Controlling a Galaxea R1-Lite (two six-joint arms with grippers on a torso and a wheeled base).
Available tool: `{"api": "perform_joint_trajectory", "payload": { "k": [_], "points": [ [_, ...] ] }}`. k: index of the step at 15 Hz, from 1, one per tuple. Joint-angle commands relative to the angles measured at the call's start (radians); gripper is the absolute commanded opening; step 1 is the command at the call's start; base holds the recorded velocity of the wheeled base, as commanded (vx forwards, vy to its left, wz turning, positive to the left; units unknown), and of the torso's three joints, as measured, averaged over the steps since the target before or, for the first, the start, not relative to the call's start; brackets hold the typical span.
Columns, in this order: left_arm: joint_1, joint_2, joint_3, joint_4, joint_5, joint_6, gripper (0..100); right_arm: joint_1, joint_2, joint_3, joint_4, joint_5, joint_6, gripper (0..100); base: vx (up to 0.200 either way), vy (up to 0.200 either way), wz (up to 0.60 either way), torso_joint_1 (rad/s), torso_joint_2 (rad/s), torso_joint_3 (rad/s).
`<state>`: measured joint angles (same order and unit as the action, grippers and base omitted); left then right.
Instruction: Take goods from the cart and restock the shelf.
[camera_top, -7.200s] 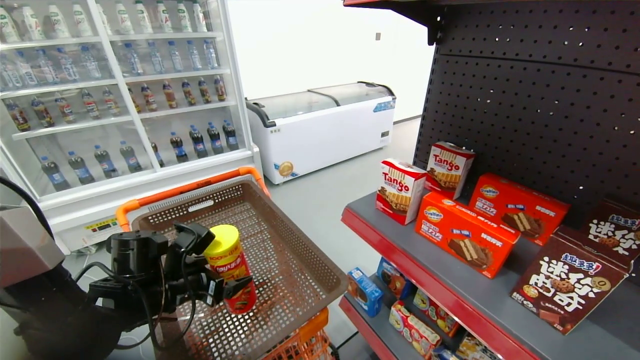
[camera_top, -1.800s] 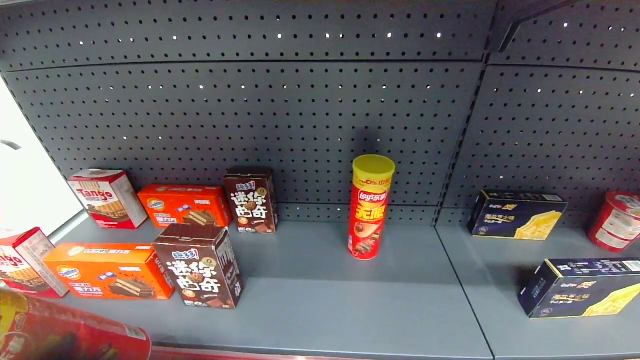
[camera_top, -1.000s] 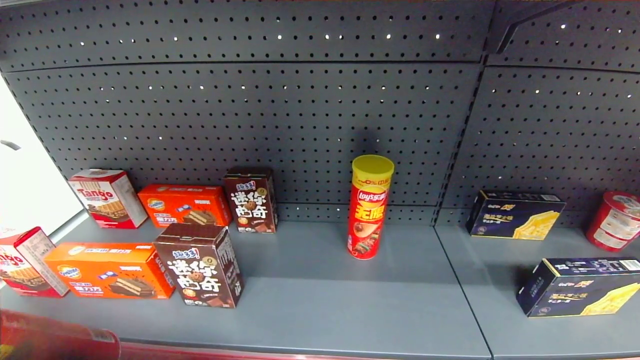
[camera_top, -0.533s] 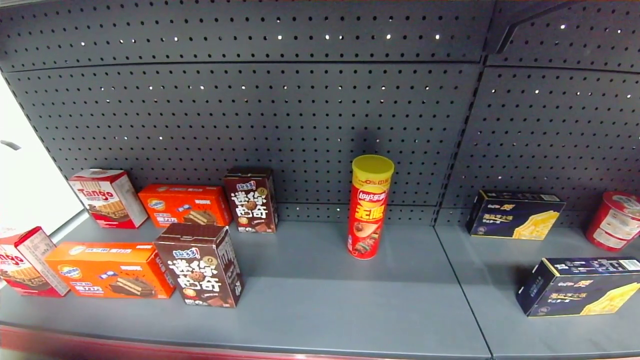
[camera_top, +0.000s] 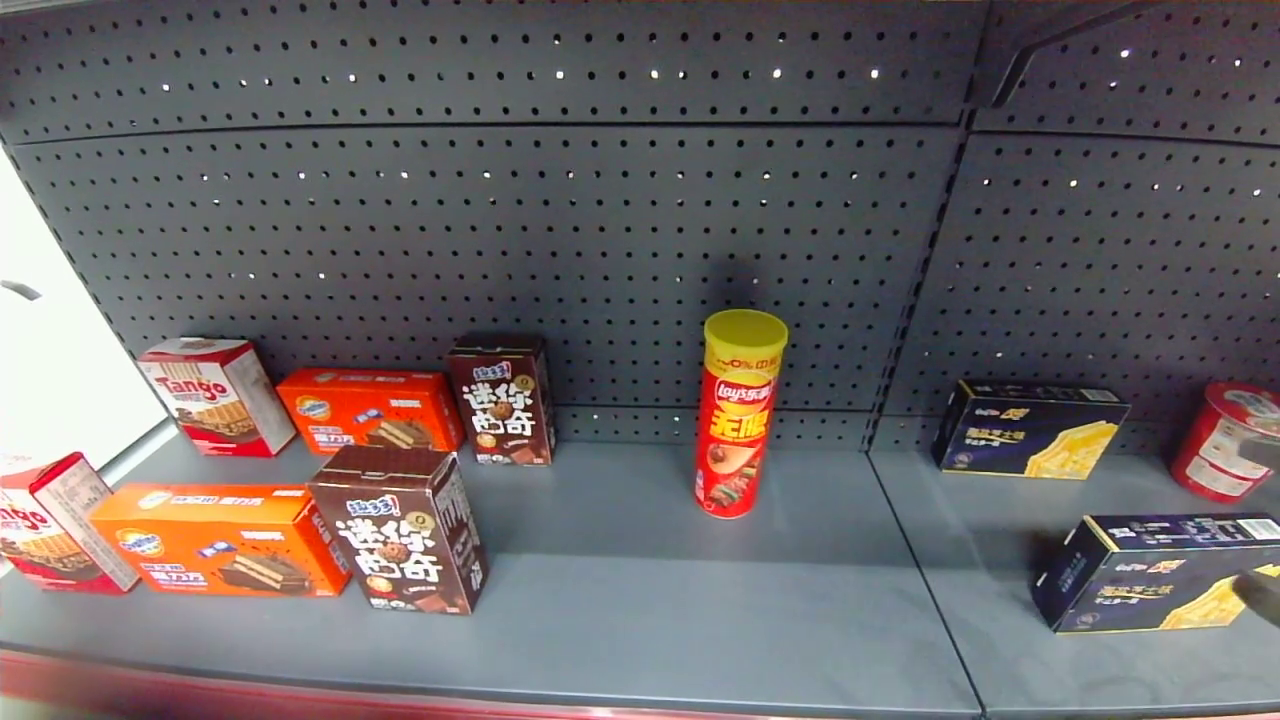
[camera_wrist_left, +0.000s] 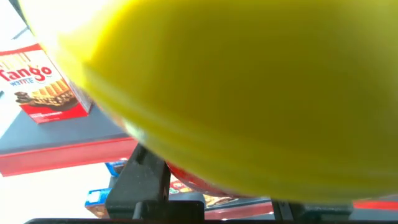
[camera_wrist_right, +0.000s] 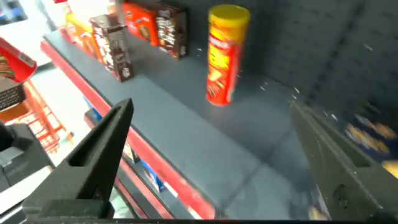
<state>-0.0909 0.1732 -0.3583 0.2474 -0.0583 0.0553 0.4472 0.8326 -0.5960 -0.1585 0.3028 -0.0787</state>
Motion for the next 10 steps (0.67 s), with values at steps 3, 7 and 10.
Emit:
{"api": "perform_joint_trajectory", "payload": {
  "k": [3, 7, 10],
  "points": [
    [-0.006, -0.02, 0.039, -0.004, -0.005, -0.005, 0, 0.031, 0.316, -0.102, -0.065, 0.022, -0.026, 100, 0.0, 0.0, 0.0, 0.0, 0.0, 0.0],
    [-0.009, -0.052, 0.056, 0.001, -0.003, -0.038, 0, -0.021, 0.536, -0.157, -0.225, 0.047, -0.093, 100, 0.0, 0.0, 0.0, 0.0, 0.0, 0.0],
    [-0.013, -0.057, 0.059, 0.0, -0.003, -0.049, 0, -0.042, 0.662, -0.179, -0.349, 0.133, -0.096, 100, 0.0, 0.0, 0.0, 0.0, 0.0, 0.0]
  ]
}}
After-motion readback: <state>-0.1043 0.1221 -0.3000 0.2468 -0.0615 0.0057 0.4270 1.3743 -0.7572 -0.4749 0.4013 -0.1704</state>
